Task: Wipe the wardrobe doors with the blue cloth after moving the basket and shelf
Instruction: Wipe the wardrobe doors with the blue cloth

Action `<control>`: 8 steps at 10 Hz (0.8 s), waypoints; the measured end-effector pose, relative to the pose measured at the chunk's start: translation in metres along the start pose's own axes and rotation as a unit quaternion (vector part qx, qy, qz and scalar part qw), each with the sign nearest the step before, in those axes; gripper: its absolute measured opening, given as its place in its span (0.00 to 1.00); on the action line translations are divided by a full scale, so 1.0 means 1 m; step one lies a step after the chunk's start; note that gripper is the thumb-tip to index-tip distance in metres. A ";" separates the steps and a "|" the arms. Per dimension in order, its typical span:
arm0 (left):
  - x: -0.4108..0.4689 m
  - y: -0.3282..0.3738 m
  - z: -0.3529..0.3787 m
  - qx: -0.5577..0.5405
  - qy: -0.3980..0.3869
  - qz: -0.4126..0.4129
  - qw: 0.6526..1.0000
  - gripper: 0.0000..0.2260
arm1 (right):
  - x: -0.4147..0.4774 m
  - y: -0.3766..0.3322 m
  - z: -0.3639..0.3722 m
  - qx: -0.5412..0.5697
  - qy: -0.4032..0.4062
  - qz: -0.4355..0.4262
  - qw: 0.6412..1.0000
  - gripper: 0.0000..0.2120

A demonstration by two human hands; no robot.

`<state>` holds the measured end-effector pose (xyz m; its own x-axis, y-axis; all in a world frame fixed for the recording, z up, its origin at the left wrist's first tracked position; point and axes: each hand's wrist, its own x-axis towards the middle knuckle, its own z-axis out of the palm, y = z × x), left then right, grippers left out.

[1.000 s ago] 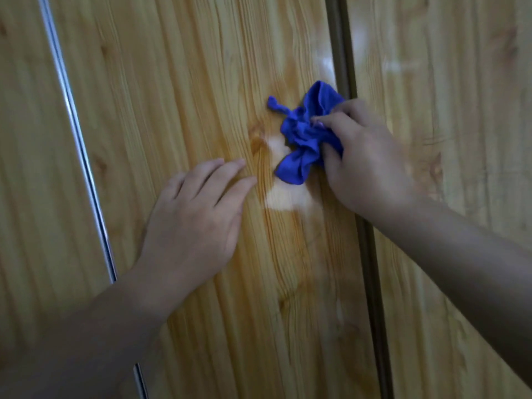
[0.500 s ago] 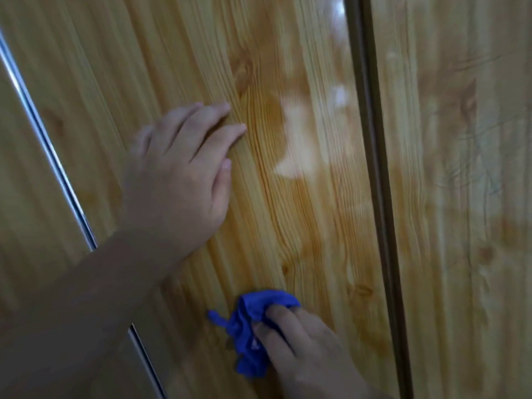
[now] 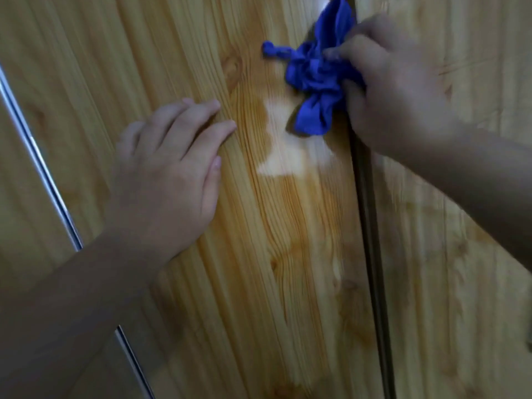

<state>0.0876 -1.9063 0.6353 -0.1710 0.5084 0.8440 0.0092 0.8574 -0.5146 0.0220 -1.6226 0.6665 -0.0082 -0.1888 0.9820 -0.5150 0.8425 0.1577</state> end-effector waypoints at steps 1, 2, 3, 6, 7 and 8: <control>-0.002 0.000 0.004 0.003 0.008 -0.008 1.000 0.18 | -0.001 -0.003 0.000 0.000 -0.001 0.006 1.000 0.14; -0.002 -0.002 0.006 -0.007 0.019 -0.016 1.000 0.18 | -0.033 -0.021 0.005 0.039 0.005 0.055 0.998 0.11; -0.004 -0.003 0.009 0.006 0.030 -0.023 0.999 0.18 | -0.086 -0.053 0.020 0.078 -0.032 0.105 0.991 0.12; 0.002 0.001 -0.002 -0.010 -0.011 -0.025 1.000 0.19 | -0.228 -0.188 0.045 0.197 -0.192 0.004 0.961 0.11; 0.004 0.002 -0.002 -0.005 -0.016 -0.020 1.000 0.19 | -0.227 -0.174 0.042 0.206 -0.208 -0.057 0.955 0.10; 0.000 0.001 -0.001 -0.008 -0.016 -0.019 1.000 0.19 | -0.206 -0.133 0.027 0.173 -0.220 -0.074 0.957 0.15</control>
<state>0.0884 -1.9055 0.6354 -0.2037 0.4719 0.8578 0.0182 0.8778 -0.4786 0.0690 -1.7090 0.4403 -0.2336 -0.5509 0.8013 -0.7913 0.5865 0.1726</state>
